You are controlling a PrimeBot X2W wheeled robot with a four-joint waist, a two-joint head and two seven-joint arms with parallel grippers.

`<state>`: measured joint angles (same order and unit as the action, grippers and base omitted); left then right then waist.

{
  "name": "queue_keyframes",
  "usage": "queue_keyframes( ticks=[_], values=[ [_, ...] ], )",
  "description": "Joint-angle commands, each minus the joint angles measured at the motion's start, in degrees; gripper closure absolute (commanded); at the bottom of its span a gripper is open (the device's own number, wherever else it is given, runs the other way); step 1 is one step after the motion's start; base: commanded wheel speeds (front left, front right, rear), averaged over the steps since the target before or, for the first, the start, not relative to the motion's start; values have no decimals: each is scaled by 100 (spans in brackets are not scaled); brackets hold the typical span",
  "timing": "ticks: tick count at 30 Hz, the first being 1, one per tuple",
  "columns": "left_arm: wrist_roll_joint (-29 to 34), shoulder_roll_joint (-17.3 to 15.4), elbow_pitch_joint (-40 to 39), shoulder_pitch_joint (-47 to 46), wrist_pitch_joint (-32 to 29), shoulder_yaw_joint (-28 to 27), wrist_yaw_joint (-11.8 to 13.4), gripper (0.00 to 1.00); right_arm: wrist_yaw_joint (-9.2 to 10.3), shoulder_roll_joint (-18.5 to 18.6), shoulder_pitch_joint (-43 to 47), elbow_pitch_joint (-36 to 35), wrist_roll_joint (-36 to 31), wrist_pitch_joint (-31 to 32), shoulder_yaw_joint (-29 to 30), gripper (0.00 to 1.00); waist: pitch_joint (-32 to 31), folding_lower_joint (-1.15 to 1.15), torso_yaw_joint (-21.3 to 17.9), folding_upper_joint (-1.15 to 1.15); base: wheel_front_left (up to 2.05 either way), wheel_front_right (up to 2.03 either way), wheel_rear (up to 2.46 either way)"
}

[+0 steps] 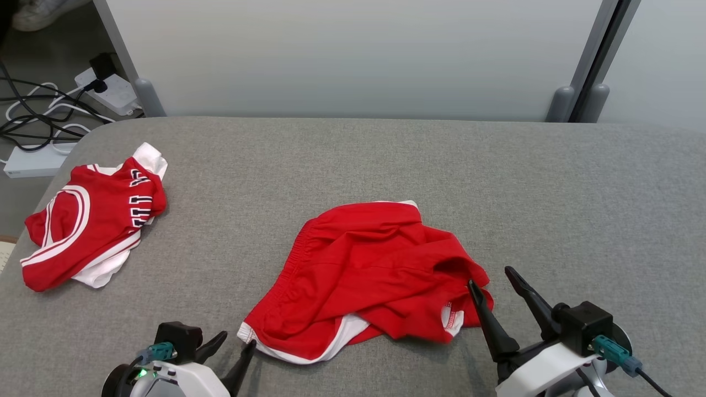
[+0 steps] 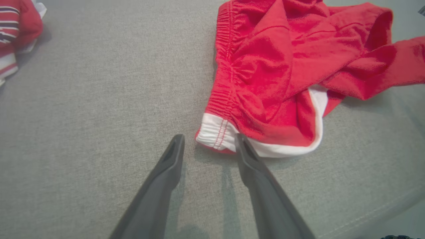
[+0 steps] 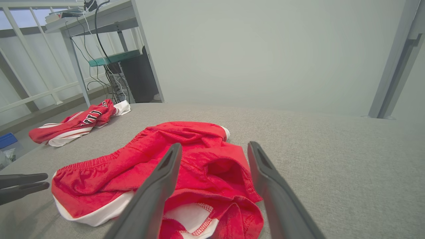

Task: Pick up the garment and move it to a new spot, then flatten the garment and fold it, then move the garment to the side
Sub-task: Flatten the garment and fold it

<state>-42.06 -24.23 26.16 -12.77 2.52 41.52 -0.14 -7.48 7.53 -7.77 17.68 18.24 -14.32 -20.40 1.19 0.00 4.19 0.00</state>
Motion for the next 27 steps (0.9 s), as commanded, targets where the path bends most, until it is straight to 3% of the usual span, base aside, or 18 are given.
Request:
queue_keyframes(
  ticks=[1, 12, 23, 24, 25, 26, 27],
  values=[
    [-60, -129, -62, -177, 2, -206, -47, 0, -1, 47, -153, -96, 74, -68, -115, 0, 3, 0, -11, 0, 0, 0, 0],
    [222, -280, 287, -595, -212, 82, -299, 0, -1, 98, -136, -66, 107, -68, -113, 0, 112, 0, -288, 0, 0, 0, 0],
    [643, -375, 294, -938, -291, 289, -71, 0, -1, 110, -154, -68, 107, -68, -84, 0, 199, 0, -433, 0, 0, 0, 0],
    [641, -390, 251, -916, -315, 300, -62, 29, -1, 113, -148, -69, 107, -68, -79, 0, 195, 0, -432, 0, 0, 0, 0],
    [624, -401, 197, -884, -352, 315, -68, 78, -1, 116, -139, -71, 106, -68, -72, 0, 189, 0, -428, 0, 0, 0, 0],
    [610, -416, 125, -849, -390, 338, -85, 100, -1, 118, -128, -72, 102, -68, -61, 0, 182, 0, -420, 0, 0, 0, 0],
    [597, -435, 36, -819, -401, 347, -96, 100, -1, 117, -115, -74, 96, -68, -50, 0, 176, 0, -409, 0, 0, 0, 0]
  ],
)
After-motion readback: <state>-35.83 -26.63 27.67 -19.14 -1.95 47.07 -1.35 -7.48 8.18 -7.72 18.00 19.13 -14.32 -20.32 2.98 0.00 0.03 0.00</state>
